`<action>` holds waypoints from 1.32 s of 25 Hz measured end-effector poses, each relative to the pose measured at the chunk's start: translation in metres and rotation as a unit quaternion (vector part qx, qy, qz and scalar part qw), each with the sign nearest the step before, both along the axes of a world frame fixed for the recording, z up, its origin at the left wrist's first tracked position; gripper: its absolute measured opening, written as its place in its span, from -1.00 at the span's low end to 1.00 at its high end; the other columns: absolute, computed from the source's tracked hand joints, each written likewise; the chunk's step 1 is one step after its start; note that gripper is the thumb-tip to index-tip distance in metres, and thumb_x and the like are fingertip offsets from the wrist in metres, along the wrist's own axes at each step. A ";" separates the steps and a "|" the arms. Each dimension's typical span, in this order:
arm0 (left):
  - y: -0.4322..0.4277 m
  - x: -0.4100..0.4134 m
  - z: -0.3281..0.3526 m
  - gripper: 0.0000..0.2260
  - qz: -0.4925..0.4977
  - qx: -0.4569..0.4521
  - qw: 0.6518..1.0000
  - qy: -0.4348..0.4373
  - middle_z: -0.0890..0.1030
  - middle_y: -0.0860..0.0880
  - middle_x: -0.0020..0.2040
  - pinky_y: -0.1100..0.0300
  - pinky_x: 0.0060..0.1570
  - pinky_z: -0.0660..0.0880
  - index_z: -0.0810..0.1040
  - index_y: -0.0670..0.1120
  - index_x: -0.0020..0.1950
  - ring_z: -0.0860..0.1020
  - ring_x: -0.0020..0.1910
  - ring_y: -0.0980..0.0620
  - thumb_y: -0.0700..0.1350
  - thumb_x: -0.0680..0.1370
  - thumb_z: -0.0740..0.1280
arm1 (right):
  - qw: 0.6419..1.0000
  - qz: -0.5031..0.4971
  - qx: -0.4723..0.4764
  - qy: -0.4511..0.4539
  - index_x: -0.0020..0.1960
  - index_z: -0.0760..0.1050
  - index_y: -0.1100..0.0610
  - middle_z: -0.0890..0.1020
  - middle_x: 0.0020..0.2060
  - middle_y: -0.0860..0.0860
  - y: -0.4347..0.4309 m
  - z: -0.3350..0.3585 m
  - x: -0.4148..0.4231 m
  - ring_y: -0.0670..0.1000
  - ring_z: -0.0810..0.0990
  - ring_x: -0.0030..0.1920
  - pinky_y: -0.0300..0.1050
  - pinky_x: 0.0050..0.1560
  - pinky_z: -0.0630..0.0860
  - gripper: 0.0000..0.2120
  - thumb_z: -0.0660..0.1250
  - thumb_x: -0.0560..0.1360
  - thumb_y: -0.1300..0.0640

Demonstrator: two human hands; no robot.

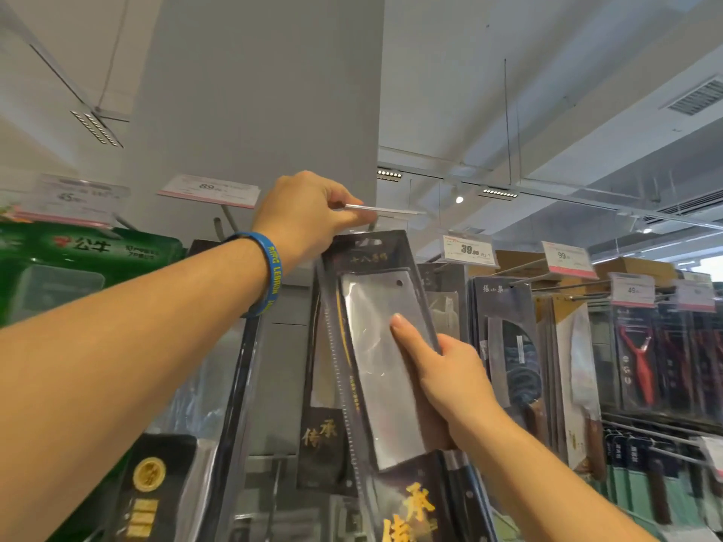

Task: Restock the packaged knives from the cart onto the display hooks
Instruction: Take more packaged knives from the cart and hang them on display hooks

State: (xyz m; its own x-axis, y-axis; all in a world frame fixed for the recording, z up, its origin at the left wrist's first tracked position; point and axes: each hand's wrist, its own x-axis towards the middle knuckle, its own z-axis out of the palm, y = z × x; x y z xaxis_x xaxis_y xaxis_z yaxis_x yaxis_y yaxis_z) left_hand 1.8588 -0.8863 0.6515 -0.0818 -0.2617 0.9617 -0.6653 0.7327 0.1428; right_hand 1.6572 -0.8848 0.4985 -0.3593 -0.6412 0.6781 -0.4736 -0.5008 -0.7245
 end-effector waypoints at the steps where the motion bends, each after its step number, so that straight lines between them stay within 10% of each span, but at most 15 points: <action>1: 0.001 -0.001 0.001 -0.72 0.008 0.000 1.000 -0.007 0.71 0.09 -0.15 0.07 -0.07 0.60 0.72 0.13 -0.03 0.63 -0.11 0.06 0.29 0.44 0.43 | 1.000 0.012 0.009 -0.025 -0.14 0.65 0.10 0.70 -0.32 -0.13 0.000 -0.001 0.000 -0.14 0.68 -0.29 -0.22 -0.36 0.52 -0.24 0.33 0.24 -0.62; 13: 0.004 -0.002 0.002 -0.72 0.011 -0.005 1.000 -0.007 0.72 0.09 -0.10 0.05 0.03 0.59 0.73 0.12 -0.03 0.63 -0.05 0.07 0.27 0.42 0.45 | 0.997 0.058 0.040 -0.037 -0.25 0.66 -0.03 0.66 -0.44 -0.22 0.003 0.011 0.000 -0.19 0.63 -0.45 -0.34 -0.55 0.40 -0.41 0.36 0.29 -0.57; 19: 0.004 -0.003 0.004 -0.71 0.017 -0.007 1.000 -0.007 0.72 0.10 -0.08 0.09 0.03 0.58 0.73 0.11 -0.01 0.63 -0.04 0.08 0.26 0.42 0.45 | 0.986 0.090 0.133 -0.048 -0.22 0.73 0.07 0.73 -0.36 -0.06 0.000 0.022 -0.003 0.08 0.73 -0.20 -0.08 -0.15 0.61 -0.17 0.32 0.06 -0.69; 28: 0.001 -0.005 0.004 -0.70 0.007 -0.011 1.000 0.001 0.72 0.12 -0.09 0.18 -0.06 0.57 0.72 0.13 0.00 0.63 -0.07 0.12 0.27 0.41 0.46 | 0.992 0.059 0.111 0.013 -0.11 0.72 0.11 0.76 -0.24 -0.01 0.013 0.036 -0.013 0.05 0.74 -0.22 -0.04 -0.08 0.65 -0.16 0.38 0.09 -0.64; 33: 0.001 -0.003 0.001 -0.69 0.012 -0.010 1.000 -0.006 0.72 0.14 -0.08 0.13 -0.03 0.59 0.72 0.16 0.01 0.64 -0.08 0.12 0.31 0.40 0.45 | 0.983 -0.121 0.041 0.128 -0.33 0.52 0.08 0.59 -0.44 -0.05 -0.010 0.029 -0.004 -0.01 0.56 -0.43 -0.14 -0.49 0.32 -0.30 0.27 0.33 -0.60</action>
